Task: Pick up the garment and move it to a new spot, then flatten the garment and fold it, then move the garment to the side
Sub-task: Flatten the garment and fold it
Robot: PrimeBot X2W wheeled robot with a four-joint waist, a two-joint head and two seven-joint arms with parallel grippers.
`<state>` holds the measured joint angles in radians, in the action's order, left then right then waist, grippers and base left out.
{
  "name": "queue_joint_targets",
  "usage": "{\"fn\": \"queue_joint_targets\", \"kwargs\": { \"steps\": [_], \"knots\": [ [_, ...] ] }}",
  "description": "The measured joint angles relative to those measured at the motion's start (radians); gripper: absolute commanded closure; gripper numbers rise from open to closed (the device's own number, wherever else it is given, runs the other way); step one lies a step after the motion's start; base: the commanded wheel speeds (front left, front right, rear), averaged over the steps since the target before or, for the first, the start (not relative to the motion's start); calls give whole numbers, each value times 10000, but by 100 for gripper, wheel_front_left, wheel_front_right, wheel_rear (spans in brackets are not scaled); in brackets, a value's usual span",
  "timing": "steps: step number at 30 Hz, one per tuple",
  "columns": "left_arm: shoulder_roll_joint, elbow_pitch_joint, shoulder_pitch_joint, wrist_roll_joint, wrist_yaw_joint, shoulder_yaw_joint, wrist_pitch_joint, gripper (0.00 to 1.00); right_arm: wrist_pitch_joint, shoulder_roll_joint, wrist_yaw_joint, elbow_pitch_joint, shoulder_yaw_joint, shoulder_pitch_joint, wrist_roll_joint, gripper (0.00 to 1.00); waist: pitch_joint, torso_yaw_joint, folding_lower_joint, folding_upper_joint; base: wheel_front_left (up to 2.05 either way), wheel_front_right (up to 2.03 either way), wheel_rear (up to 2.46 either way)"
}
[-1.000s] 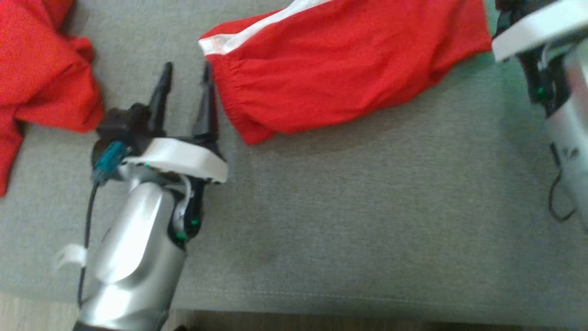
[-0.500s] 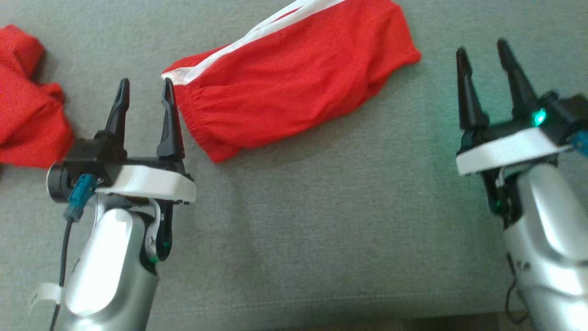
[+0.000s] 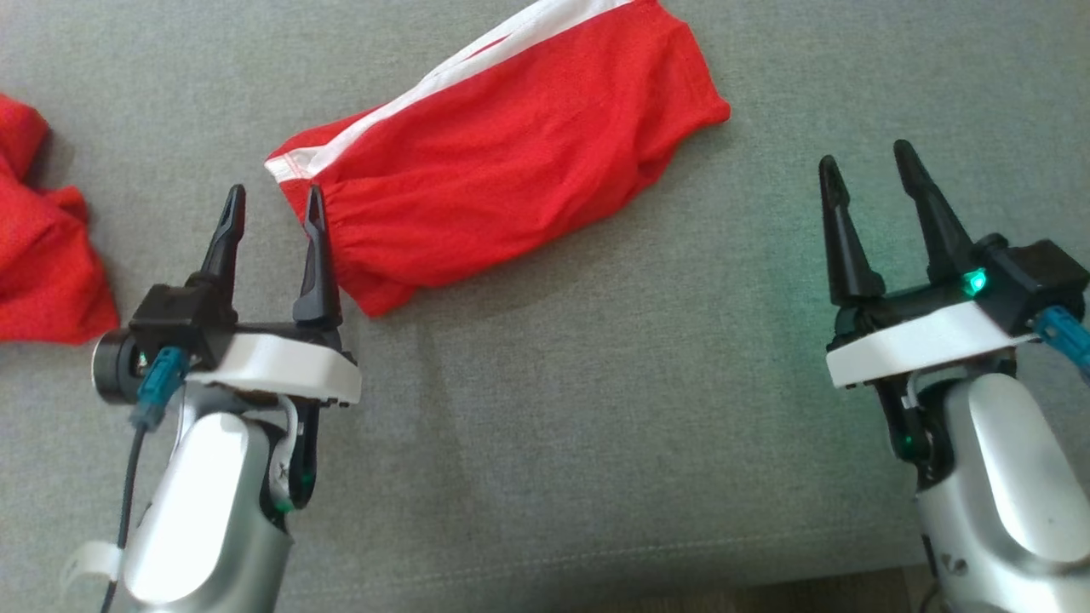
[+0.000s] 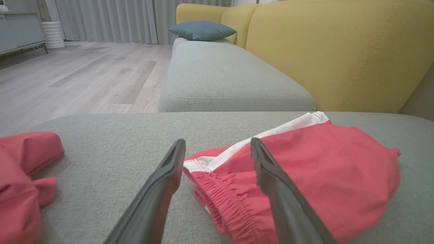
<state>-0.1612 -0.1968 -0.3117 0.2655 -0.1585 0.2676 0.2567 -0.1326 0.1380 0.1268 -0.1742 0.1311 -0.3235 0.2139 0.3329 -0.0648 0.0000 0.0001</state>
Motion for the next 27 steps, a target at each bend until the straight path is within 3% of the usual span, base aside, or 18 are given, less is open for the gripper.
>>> {"fn": "queue_joint_targets", "kwargs": {
  "steps": [18, 27],
  "knots": [
    [35, -27, -144, -92, 10, -115, 0, 0, 656, 69, 0, 224, -148, -81, -42, 0, 353, 322, 0, 0, 0, 0, 0],
    [263, 27, -732, -267, 102, -140, 0, 0, 2545, 612, 0, -1440, 393, -2479, 529, 0, 1015, 846, 0, 0, 0, 0, 0]
  ]
}}
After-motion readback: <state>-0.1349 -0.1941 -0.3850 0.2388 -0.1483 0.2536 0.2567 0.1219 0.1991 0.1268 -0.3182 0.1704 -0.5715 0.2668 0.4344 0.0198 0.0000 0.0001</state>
